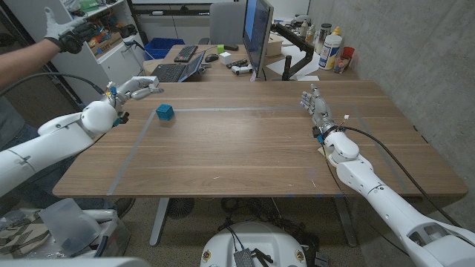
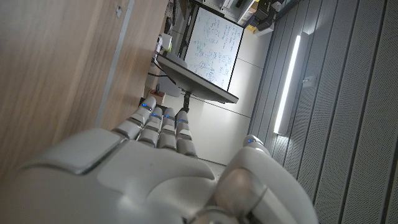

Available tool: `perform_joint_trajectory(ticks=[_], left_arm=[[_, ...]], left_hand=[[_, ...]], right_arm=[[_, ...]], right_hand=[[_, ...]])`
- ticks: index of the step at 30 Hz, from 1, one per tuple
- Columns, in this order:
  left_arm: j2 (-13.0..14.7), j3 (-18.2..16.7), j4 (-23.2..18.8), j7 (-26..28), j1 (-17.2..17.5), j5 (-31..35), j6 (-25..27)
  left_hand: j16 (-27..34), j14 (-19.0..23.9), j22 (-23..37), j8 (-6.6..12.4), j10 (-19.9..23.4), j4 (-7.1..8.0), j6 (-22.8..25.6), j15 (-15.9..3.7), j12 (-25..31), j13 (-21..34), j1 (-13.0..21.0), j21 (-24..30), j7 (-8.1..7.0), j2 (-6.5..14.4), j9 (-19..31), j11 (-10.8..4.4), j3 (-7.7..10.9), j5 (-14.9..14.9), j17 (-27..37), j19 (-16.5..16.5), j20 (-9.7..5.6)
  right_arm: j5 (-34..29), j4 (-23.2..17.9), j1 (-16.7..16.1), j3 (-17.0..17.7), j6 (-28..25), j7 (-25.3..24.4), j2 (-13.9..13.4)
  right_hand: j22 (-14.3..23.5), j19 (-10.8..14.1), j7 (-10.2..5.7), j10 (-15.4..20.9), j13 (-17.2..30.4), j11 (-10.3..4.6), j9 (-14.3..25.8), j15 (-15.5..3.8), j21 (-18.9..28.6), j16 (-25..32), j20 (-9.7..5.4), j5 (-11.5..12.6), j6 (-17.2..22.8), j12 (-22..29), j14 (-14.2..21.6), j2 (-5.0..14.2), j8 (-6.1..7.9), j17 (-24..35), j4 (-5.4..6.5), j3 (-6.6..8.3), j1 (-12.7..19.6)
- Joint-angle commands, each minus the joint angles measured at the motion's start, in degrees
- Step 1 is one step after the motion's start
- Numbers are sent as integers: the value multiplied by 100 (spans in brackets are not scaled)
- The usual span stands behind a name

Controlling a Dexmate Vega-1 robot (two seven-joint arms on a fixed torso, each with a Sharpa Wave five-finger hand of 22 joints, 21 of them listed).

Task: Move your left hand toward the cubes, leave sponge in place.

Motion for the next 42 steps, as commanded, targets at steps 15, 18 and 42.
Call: perform_joint_trajectory(ticks=[15, 18, 42], left_arm=[[-93, 344, 229, -154, -441, 381, -60], [-148, 493, 343, -299, -639, 549, -92], [-846, 1572, 1790, -1032, -2042, 1761, -576]], left_hand=[[43, 114, 23, 63, 51, 13, 139, -57, 43, 36, 149, 43, -9, -12, 29, -21, 33, 67, 13, 10, 38], [43, 119, 23, 62, 50, 14, 143, -66, 44, 39, 160, 43, -6, -15, 30, -34, 33, 71, 14, 10, 35], [61, 188, 23, 59, 65, 21, 172, -88, 54, 51, 216, 53, -20, -30, 35, -32, 35, 93, 19, 35, 55]], right_arm=[[-19, -329, -45, 0, -117, -4, -196], [-37, -413, -74, 12, -134, -73, -239], [-109, -195, -61, -48, 229, -335, -46]], right_hand=[[16, 64, 9, 41, 25, -31, 12, 1, -41, 4, 14, 31, 61, -19, 74, 24, -10, 25, 16, -75, 79], [16, 65, 14, 44, 25, -39, 12, -1, -48, 4, 14, 32, 72, -20, 76, 26, -8, 25, 14, -81, 79], [18, 85, 9, 80, 25, -49, 13, 19, -90, 7, 14, 43, 86, -15, 113, 40, -13, 27, 2, -125, 74]])
